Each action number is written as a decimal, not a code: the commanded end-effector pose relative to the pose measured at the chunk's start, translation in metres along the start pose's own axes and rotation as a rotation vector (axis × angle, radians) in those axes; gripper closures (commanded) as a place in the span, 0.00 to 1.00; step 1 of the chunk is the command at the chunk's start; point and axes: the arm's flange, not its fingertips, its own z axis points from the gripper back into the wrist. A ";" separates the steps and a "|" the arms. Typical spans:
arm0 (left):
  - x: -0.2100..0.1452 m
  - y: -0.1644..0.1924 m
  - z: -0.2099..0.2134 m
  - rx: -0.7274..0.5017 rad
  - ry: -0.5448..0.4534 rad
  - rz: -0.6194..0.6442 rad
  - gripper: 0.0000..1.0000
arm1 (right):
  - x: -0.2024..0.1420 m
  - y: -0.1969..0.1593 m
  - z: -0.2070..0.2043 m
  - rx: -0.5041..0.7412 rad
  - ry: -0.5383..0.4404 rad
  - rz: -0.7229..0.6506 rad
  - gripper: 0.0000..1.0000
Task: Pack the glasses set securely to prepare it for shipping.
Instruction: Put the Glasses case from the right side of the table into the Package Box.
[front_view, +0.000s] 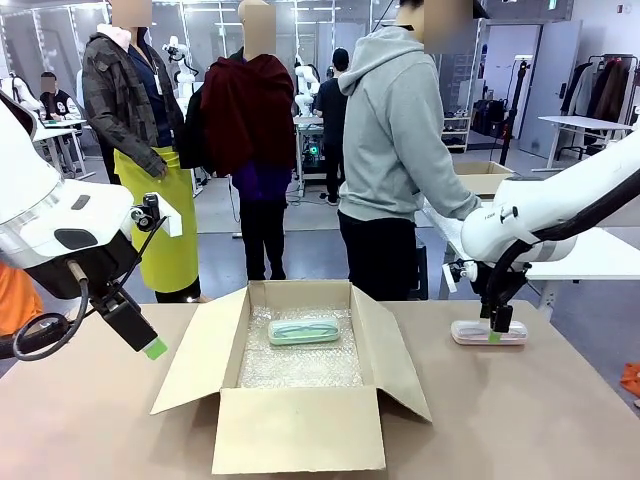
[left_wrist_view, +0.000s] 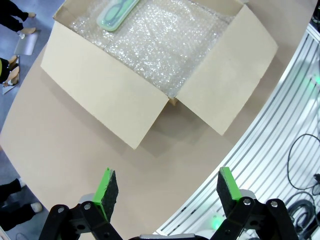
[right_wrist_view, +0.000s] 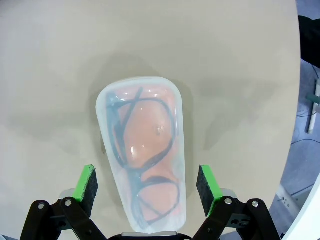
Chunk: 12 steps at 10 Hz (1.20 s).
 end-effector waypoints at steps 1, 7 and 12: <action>0.000 0.001 0.000 0.004 -0.012 -0.014 0.00 | 0.003 -0.006 -0.004 -0.002 0.012 0.002 0.00; 0.000 0.001 0.000 0.004 -0.012 -0.014 0.00 | 0.000 -0.006 -0.003 -0.005 0.020 -0.018 0.50; 0.000 0.001 0.000 0.004 -0.012 -0.014 0.00 | -0.001 0.013 0.066 -0.061 0.025 -0.041 0.58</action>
